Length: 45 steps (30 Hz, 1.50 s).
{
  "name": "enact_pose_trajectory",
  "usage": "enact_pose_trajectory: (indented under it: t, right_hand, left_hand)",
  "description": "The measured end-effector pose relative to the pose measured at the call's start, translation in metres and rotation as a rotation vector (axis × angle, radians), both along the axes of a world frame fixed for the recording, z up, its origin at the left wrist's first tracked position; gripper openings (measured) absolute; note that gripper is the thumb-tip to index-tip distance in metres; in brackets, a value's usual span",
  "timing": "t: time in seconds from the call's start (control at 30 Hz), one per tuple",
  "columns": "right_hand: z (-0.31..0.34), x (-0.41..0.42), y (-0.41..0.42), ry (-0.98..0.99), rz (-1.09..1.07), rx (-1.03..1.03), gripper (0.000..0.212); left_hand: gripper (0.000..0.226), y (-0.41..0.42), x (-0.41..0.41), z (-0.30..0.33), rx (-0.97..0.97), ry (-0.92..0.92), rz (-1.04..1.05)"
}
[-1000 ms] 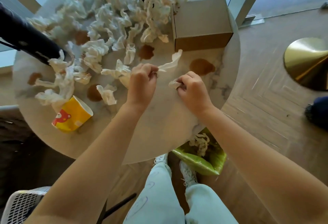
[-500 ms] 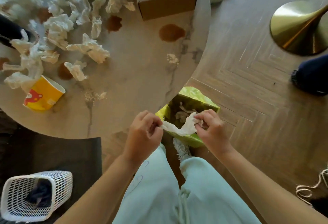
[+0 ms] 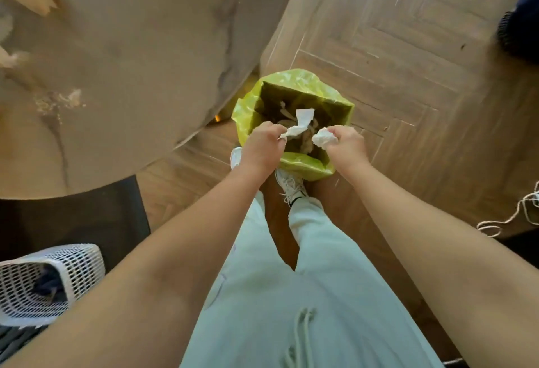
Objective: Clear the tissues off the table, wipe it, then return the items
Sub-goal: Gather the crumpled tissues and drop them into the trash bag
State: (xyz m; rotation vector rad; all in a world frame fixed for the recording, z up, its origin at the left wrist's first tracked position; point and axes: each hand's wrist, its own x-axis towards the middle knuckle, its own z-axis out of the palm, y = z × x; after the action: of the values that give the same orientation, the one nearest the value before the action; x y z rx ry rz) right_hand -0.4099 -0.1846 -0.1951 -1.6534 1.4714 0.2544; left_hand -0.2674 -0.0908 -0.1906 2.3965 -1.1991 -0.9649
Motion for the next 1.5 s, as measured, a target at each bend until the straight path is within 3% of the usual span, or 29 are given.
enact_pose_trajectory:
  t: [0.17,0.37,0.63,0.83,1.13,1.23,1.5]
  right_hand:
    - [0.012,-0.002,-0.007,0.007,0.008,0.069,0.056]
    - [0.052,0.002,0.0,-0.143,0.025,-0.039,0.038]
    - [0.134,0.065,0.028,-0.557,0.286,-0.551,0.021]
    - [0.176,0.139,0.058,-0.753,0.35,-0.563,0.021]
    - [0.181,0.261,0.068,-0.681,0.523,-0.456,0.03]
    - [0.178,0.301,0.067,-0.622,0.547,-0.446,0.036]
    - [0.162,0.369,0.067,-0.492,0.54,-0.535,0.038]
  left_hand:
    - [0.032,-0.004,0.002,0.007,0.146,0.044,-0.092]
    - [0.033,0.012,0.009,0.065,0.001,0.119,-0.011]
    - [0.027,0.049,0.031,0.155,-0.359,-0.063,0.125]
    - [0.027,0.091,0.08,0.19,-0.407,-0.185,0.377]
    - [0.036,0.126,0.194,0.197,-0.374,-0.435,0.485]
    - [0.044,0.121,0.229,0.196,-0.352,-0.461,0.511]
    - [0.033,0.101,0.26,0.176,-0.299,-0.371,0.393]
